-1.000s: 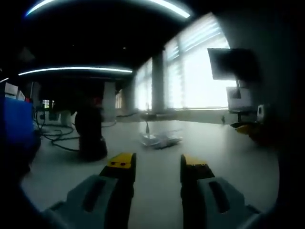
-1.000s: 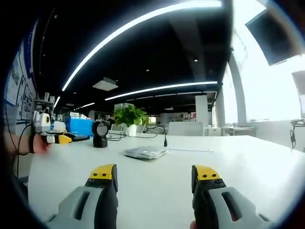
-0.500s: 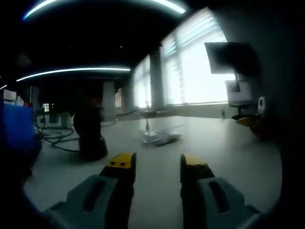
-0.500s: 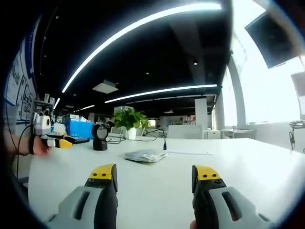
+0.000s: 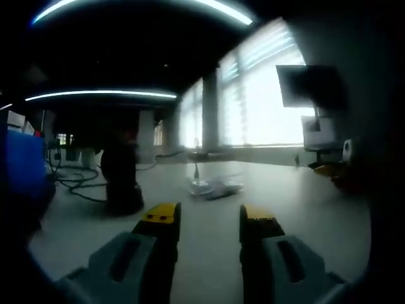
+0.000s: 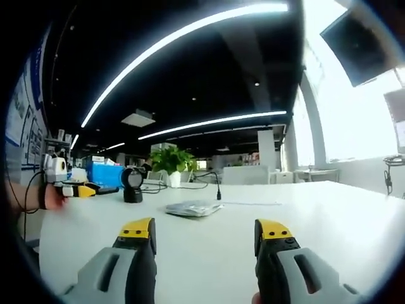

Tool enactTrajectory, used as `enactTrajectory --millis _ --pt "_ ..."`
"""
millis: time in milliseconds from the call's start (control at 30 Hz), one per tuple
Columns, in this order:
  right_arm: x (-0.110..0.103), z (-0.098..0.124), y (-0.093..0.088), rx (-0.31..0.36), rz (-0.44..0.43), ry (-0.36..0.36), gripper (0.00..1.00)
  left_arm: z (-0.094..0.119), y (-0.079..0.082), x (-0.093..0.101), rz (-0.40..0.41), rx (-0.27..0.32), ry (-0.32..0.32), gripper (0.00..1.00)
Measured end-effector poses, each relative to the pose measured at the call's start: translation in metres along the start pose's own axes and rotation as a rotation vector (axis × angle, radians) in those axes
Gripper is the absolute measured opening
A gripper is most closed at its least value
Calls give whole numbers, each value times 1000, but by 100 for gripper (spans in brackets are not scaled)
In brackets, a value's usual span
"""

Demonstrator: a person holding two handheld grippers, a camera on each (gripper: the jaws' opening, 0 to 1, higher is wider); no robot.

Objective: Clip sheet goods on table flip sheet goods clip sheet goods scan sheet goods put sheet goods back to table

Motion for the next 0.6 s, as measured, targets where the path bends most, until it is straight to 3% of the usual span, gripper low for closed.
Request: enactTrajectory --millis 600 --pt "0 2 1 4 1 -13 57 -2 -3 4 -33 -20 -10 30"
Point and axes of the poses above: the point that each gripper's makers call its tool centre point, and the gripper's own axes: z roughly backward along the fingers, x roughly to its right, y roughly out of its top, the point moved 2 cm from there along z, roughly backward along the fingers, and after that the axes turned 10 degrees about -x, right-handed, at the moved point
